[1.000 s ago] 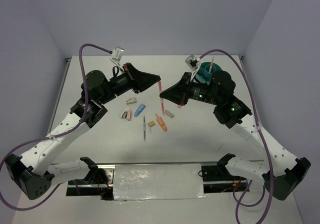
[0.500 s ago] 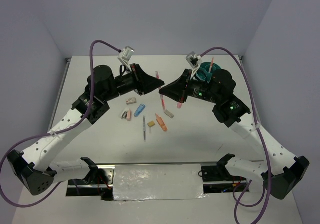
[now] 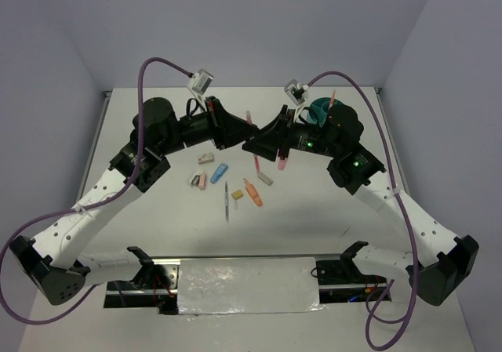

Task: Sort the stationery into containers
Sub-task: Close the pen cap on the pen.

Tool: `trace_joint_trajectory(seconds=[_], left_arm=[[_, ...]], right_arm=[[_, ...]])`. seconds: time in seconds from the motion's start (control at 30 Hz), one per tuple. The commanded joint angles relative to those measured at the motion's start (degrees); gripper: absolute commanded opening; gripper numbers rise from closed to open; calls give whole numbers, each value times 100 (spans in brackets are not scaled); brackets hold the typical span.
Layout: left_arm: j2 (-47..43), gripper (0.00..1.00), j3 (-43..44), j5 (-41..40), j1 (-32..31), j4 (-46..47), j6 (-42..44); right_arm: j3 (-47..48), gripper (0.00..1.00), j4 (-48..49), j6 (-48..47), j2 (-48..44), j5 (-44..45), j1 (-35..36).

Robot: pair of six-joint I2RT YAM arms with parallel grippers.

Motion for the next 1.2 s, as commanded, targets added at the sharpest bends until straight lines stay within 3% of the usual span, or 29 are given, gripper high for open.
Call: trace_joint_trajectory(seconds=[0.0,0.03,0.13,0.17,0.23,0.33,0.37,0.47,0.63,0.73,0.83,0.9,1.1,1.17], left_arm=[[-32,0,635,373,-19,319,296],[-5,0,688,399,-27,284,349],[39,0,732,356,-19,222,420],[48,0,732,338,-19,187,437],[74,0,750,285,-27,125,490],[127,25,785,232,-27,2,543],[136,50,802,250,-19,-33,560],[153,77,934,-12,-19,-182,639],[197,93,1154,-225,192,-508,605],[258,94,1329,-312,262,-647,596],[276,86,1278,-260,368,-561,499],[302,73,1260,-128,386,-490,420],[276,65,1006,275,386,-253,183],[233,54,917,355,386,-53,86]], right_arm=[[31,45,575,125,61,-281,43],[48,42,601,160,70,-299,61],[171,19,584,134,149,-378,87],[198,4,584,134,158,-369,96],[163,0,654,187,114,-395,96],[58,0,891,310,52,-422,105],[49,0,892,301,43,-396,105],[75,0,796,222,17,-343,96],[119,0,461,29,-9,-325,105],[57,0,383,-6,-80,-316,96],[84,0,338,-33,-88,-334,105],[101,0,321,-42,-97,-299,105],[303,0,110,-94,8,-185,105],[391,0,31,-112,34,-123,113]])
